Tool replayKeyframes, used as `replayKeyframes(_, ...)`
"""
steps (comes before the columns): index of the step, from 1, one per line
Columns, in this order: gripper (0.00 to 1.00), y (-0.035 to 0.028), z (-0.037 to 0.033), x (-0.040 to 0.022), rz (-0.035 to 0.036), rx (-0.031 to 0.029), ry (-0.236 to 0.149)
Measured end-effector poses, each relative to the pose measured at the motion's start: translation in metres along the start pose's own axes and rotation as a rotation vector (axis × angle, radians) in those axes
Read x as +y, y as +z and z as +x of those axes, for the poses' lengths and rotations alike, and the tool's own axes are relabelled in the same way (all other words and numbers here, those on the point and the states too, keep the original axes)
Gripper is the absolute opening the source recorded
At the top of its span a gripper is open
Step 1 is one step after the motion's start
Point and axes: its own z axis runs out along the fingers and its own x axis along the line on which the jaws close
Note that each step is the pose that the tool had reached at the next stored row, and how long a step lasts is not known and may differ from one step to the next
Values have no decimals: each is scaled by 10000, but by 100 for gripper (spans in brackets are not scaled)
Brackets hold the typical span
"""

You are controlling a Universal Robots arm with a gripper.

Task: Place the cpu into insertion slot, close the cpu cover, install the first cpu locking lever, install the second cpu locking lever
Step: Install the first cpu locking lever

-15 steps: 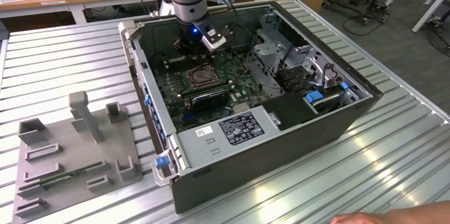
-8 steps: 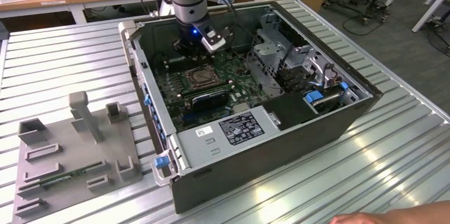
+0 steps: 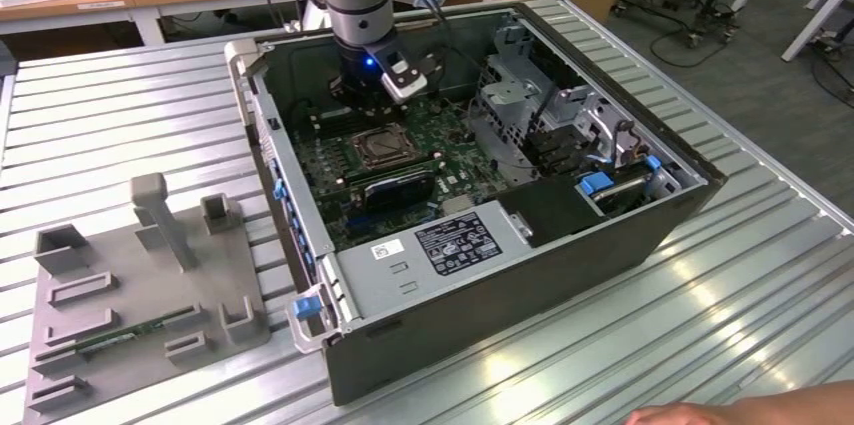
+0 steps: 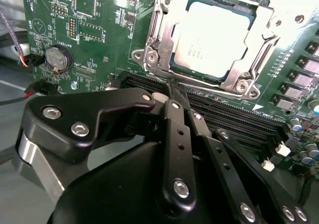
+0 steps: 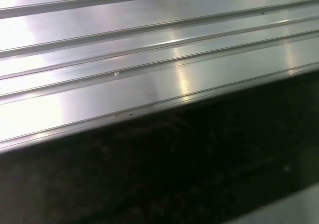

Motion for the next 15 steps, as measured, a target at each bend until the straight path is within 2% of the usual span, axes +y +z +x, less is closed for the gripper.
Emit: replayKeyframes(15, 11, 22, 5, -6, 13, -15, 98)
